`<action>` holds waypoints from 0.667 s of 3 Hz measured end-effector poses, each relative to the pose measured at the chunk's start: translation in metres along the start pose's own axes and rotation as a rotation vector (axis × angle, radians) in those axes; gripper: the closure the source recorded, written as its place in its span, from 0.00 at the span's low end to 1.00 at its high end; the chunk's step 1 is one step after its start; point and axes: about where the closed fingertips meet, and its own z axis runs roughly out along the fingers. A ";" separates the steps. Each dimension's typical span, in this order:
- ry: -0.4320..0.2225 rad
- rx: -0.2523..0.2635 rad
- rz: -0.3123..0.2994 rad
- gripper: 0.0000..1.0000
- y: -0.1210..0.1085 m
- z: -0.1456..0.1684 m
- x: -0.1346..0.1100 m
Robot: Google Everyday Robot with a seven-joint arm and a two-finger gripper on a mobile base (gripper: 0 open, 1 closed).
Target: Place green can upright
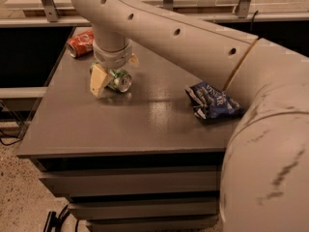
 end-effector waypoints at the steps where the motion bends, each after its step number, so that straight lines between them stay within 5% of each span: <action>1: -0.001 -0.003 0.005 0.42 0.003 -0.002 -0.004; 2: 0.000 -0.001 0.010 0.64 0.005 -0.002 -0.005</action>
Offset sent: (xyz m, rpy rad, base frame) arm -0.0010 -0.0115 0.0052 0.0066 -0.0004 -0.0189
